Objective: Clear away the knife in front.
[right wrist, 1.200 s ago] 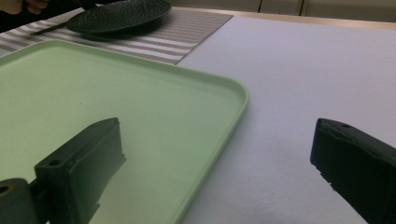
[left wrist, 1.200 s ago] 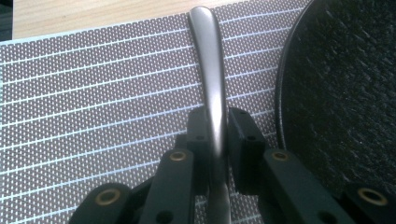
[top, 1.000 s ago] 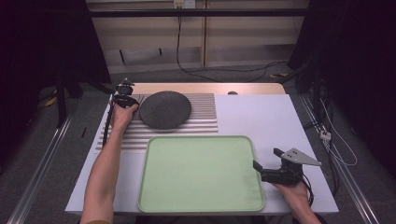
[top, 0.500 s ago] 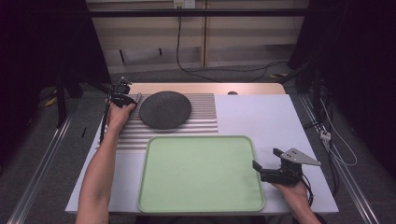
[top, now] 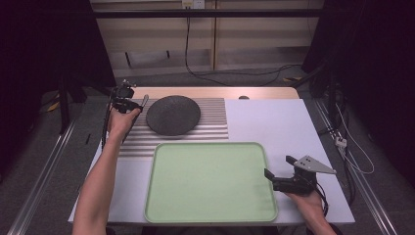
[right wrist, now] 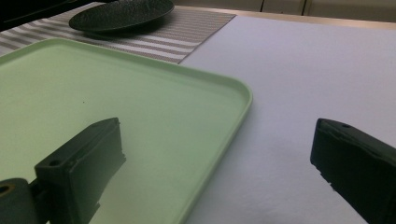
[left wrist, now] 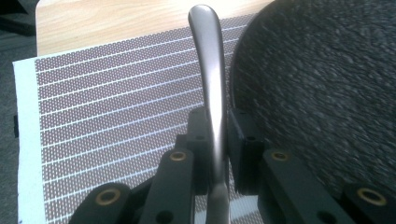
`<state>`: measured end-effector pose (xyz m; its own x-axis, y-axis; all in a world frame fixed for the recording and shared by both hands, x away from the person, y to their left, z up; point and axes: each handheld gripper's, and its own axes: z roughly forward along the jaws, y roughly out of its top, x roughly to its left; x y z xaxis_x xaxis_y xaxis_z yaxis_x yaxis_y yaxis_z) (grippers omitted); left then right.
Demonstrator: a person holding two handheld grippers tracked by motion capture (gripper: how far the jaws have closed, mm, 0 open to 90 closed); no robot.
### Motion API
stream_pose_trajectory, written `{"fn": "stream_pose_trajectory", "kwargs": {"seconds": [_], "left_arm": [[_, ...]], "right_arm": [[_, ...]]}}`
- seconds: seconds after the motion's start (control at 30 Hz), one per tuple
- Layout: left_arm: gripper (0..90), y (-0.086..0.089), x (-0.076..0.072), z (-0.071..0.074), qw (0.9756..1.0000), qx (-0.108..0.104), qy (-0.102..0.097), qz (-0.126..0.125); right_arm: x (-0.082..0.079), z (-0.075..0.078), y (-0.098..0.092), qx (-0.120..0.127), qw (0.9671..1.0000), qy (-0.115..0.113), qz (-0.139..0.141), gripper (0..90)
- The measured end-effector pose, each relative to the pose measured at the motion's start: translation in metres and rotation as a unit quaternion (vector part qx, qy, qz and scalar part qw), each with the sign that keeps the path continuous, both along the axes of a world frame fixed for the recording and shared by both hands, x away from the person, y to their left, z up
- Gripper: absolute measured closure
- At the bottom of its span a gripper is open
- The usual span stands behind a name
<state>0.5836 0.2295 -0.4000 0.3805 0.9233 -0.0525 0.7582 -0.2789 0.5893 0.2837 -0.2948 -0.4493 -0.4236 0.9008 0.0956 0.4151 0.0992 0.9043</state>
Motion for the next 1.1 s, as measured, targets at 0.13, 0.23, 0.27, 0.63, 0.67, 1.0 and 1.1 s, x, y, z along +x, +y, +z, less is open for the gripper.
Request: {"fn": "stream_pose_trajectory", "kwargs": {"seconds": [0.13,0.23,0.27,0.63,0.67,1.0,1.1], "left_arm": [[80.1,-0.005,-0.010,0.009,0.9998,0.001,-0.010,-0.016],[80.1,-0.010,-0.019,0.017,0.9993,0.004,-0.022,-0.029],[80.1,-0.012,-0.022,0.019,0.9991,0.002,-0.027,-0.033],[80.0,-0.015,-0.046,0.035,0.9971,-0.012,-0.049,-0.056],[80.1,-0.016,-0.048,0.036,0.9970,-0.012,-0.051,-0.057],[80.1,-0.020,-0.061,0.041,0.9954,-0.021,-0.056,-0.074],[80.1,-0.022,-0.065,0.041,0.9948,-0.024,-0.059,-0.080]], "right_arm": [[-0.001,0.001,0.001,-0.001,1.0000,-0.001,0.000,2.5],[-0.001,0.001,0.002,-0.002,1.0000,-0.001,0.003,2.5],[0.000,0.001,0.003,-0.003,1.0000,-0.001,0.003,2.5],[-0.001,0.002,0.002,-0.005,1.0000,-0.002,0.001,2.6],[-0.001,0.002,0.002,-0.005,1.0000,-0.001,0.001,2.6],[-0.001,0.002,0.002,-0.005,1.0000,-0.002,0.002,2.5],[-0.001,0.002,0.002,-0.004,1.0000,-0.003,0.002,2.5]]}}
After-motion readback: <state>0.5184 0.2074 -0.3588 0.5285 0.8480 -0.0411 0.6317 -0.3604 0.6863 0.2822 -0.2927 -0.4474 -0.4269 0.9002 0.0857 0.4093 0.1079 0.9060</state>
